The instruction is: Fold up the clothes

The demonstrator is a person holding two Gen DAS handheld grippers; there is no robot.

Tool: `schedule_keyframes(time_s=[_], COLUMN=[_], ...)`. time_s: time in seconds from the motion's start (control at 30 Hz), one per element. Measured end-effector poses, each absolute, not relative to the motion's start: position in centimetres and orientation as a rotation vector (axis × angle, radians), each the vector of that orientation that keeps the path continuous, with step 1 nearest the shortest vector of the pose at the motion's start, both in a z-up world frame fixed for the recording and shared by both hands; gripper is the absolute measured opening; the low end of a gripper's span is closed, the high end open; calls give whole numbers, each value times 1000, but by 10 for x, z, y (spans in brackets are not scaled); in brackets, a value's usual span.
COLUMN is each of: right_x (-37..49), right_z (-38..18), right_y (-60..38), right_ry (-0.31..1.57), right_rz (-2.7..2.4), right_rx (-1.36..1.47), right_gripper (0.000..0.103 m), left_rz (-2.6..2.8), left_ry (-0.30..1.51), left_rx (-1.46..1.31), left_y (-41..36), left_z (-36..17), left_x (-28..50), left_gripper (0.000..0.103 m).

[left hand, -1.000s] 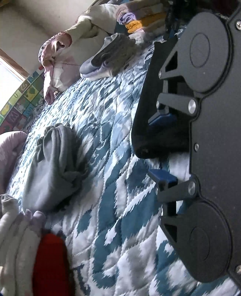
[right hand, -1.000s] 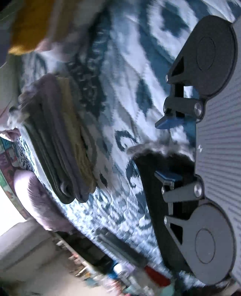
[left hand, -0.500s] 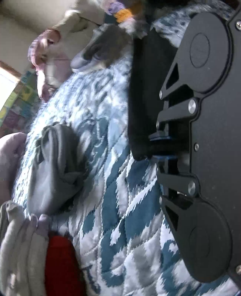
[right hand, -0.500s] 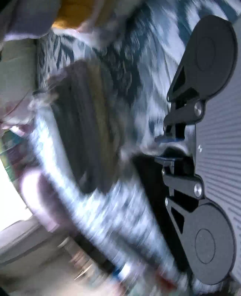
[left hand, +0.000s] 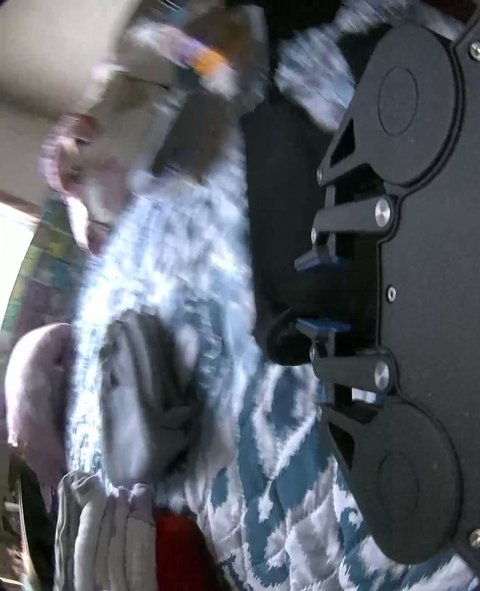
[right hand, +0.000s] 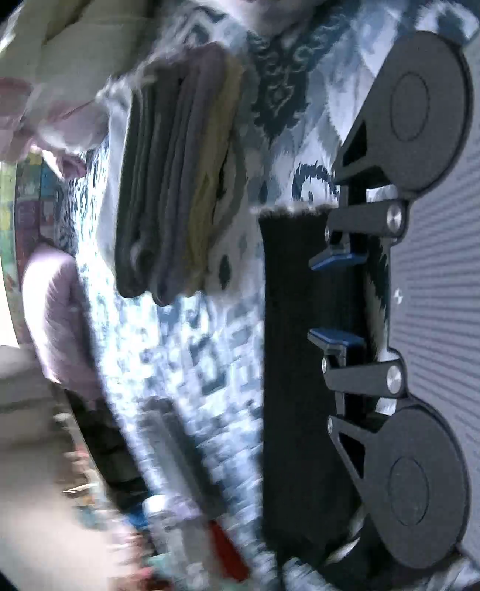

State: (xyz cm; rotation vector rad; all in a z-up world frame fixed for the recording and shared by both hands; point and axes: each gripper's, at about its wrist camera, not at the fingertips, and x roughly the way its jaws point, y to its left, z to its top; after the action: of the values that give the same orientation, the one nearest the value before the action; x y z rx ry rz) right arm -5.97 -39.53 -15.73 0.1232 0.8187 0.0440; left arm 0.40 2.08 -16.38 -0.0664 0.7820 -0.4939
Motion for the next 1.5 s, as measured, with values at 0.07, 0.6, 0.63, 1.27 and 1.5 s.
schedule_keyframes(time_s=[0.07, 0.6, 0.63, 1.27, 1.5], right_x=[-52, -217, -225, -233, -237], right_z=[-167, -141, -145, -177, -180], right_y=[-389, -415, -413, -392, -392], right_ry=[873, 885, 890, 816, 784], right_rz=[2, 31, 28, -28, -70], right_rx=[81, 329, 337, 333, 379], right_gripper=[35, 43, 43, 13, 12], left_rz=[-462, -486, -484, -543, -566], left_ry=[788, 748, 745, 671, 556], left_rx=[-19, -156, -155, -202, -463], left_y=[20, 60, 59, 68, 88], left_z=[-162, -141, -141, -157, -165], left_x=[1, -105, -103, -72, -77], left_gripper=[31, 48, 47, 21, 20])
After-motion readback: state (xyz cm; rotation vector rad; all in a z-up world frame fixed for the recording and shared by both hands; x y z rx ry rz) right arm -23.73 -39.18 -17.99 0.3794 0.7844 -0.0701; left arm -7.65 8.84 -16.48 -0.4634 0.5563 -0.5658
